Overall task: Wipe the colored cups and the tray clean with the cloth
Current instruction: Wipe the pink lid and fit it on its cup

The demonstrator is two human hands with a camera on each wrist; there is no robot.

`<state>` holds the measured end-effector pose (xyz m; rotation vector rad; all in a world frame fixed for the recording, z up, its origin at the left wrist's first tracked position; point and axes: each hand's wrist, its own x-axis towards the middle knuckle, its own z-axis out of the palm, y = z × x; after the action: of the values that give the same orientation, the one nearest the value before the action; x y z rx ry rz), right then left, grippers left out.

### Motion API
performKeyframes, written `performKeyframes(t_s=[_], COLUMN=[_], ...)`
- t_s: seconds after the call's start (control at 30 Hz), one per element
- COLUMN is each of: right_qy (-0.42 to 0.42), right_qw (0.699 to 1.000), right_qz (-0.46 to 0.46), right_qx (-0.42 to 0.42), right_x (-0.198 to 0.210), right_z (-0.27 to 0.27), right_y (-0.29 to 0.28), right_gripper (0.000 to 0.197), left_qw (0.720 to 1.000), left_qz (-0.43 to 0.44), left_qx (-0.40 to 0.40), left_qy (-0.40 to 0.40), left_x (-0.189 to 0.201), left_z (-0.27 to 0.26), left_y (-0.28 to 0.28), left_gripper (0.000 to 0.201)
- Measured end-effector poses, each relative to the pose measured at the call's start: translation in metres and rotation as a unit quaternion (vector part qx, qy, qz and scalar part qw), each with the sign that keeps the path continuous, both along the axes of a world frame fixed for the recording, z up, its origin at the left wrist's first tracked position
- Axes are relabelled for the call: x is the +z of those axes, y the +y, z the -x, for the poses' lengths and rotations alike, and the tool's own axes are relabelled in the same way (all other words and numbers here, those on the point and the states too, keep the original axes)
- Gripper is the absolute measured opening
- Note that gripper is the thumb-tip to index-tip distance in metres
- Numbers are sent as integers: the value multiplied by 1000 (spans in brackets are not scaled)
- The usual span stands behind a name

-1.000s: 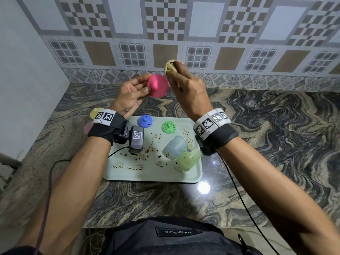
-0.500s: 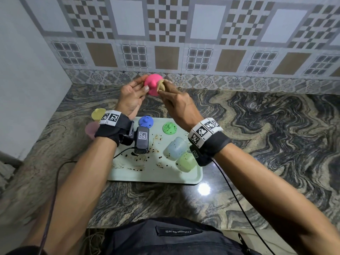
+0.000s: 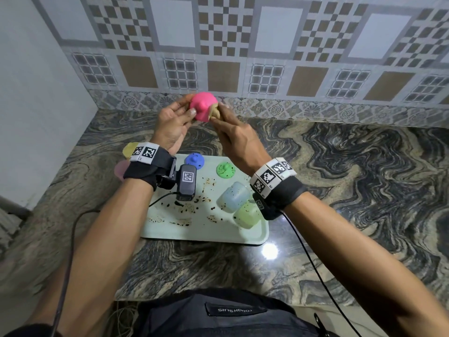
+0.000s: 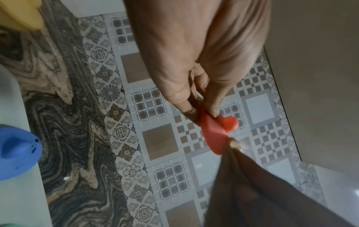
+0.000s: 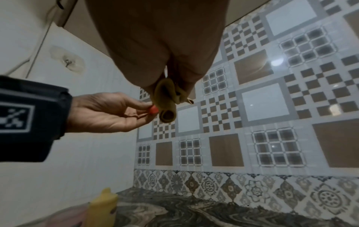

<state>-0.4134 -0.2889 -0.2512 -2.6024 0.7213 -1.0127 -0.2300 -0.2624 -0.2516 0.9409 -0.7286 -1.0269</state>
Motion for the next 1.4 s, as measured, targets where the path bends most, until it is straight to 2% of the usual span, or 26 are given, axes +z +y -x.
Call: performKeyframes(t_s=[0.2, 0.27, 0.37, 0.43, 0.5, 0.63, 0.73, 0.8, 0.87, 0.93, 1.0, 1.1, 1.2, 1.3, 1.4], right_qy=[-150, -140, -56, -35, -63, -158, -135, -106, -114, -161, -176, -141, -158, -170, -176], right_qw=[985, 987, 997, 999, 997, 982, 990, 994, 991, 977, 974, 984, 976, 970, 966], right_qz=[-14, -12, -7, -12, -28, -34, -16, -23, -57, -99, -106, -93, -130, -149, -148], right_qx=[-80, -75, -44, -28, -29, -95, -25, -7, -50, -101, -96, -52, -73, -95, -116], right_x=[22, 27, 23, 21, 23, 26, 20, 17, 20, 22, 25, 27, 25, 23, 24], right_z=[8, 2, -5, -2, 2, 5, -1, -2, 1, 5, 7, 6, 2, -2, -7], right_y=[-7, -8, -10, -14, -22, -22, -13, -12, -18, -25, -22, -12, -8, -6, -4], right_gripper=[29, 34, 40, 42, 39, 37, 36, 37, 37, 37, 37, 36, 36, 36, 36], left_qw=[999, 998, 994, 994, 995, 996, 994, 992, 991, 987, 984, 987, 993, 993, 991], left_qz=[10, 9, 24, 20, 10, 0, 12, 2, -8, -21, -30, -25, -43, -98, -129], left_qx=[-52, -68, -105, -109, -99, -85, -106, -107, -120, -150, -165, -144, -98, -43, -23], left_qy=[-1, -10, 2, 5, -8, -16, -35, -61, -57, -48, -52, -62, -57, -40, -35], left_x=[2, 4, 6, 7, 6, 5, 10, 15, 16, 18, 20, 23, 25, 24, 23], left_z=[-1, 4, 10, 9, 6, 1, 4, 5, 2, -3, -3, 1, 5, 17, 28], left_y=[7, 7, 9, 10, 12, 15, 16, 17, 19, 22, 23, 18, 14, 9, 6], left_gripper=[40, 39, 39, 39, 38, 38, 39, 39, 43, 53, 56, 42, 39, 39, 31])
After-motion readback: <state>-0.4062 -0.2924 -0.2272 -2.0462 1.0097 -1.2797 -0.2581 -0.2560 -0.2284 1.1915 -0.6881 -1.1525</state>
